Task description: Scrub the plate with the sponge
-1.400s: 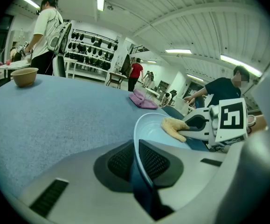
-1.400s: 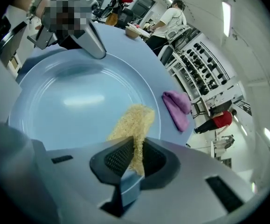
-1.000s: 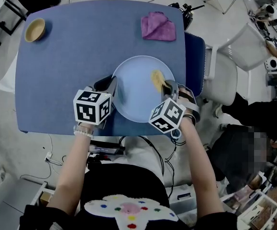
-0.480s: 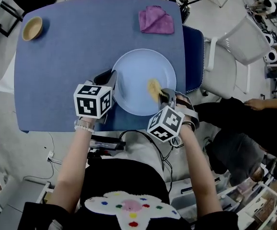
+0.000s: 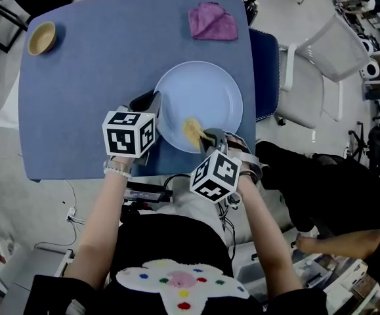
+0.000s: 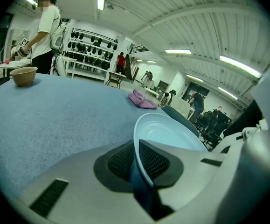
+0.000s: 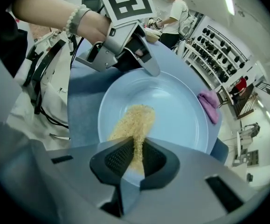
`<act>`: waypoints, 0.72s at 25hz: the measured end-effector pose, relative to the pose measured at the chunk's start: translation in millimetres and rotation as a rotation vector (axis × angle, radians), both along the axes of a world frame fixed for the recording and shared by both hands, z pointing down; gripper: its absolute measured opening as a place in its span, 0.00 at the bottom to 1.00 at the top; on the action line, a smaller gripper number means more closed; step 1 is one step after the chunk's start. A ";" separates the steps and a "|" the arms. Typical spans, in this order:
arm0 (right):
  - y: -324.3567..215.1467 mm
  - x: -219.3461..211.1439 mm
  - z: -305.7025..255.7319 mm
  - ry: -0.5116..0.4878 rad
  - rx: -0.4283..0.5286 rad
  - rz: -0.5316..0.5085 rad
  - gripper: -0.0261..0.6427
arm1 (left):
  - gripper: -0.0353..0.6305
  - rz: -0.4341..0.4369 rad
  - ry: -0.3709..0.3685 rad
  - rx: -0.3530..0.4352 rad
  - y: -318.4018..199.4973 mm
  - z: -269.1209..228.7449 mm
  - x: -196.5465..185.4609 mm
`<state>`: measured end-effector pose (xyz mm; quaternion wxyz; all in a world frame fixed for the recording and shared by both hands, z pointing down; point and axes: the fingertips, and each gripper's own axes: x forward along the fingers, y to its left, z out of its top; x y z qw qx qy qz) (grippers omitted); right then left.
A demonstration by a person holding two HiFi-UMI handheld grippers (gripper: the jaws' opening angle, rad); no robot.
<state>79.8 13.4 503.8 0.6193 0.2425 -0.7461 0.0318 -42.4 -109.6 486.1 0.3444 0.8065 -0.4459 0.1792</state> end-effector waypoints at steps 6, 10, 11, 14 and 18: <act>4.4 -29.4 -0.5 -0.035 0.002 -0.041 0.10 | 0.12 0.008 -0.006 0.005 0.5 -0.6 -1.1; 3.9 -28.6 -0.8 -0.031 0.008 -0.055 0.10 | 0.12 0.009 -0.008 0.005 -1.0 -0.7 -1.4; 4.1 -25.4 -0.6 -0.028 0.005 -0.052 0.10 | 0.12 0.009 -0.009 0.005 -1.1 -0.5 -1.2; 4.1 -10.5 0.3 -0.005 0.006 -0.047 0.10 | 0.12 0.009 -0.010 0.005 -0.6 0.3 -0.5; -1.8 15.1 1.1 0.088 0.056 -0.078 0.10 | 0.12 0.006 -0.012 0.007 -0.1 0.9 0.2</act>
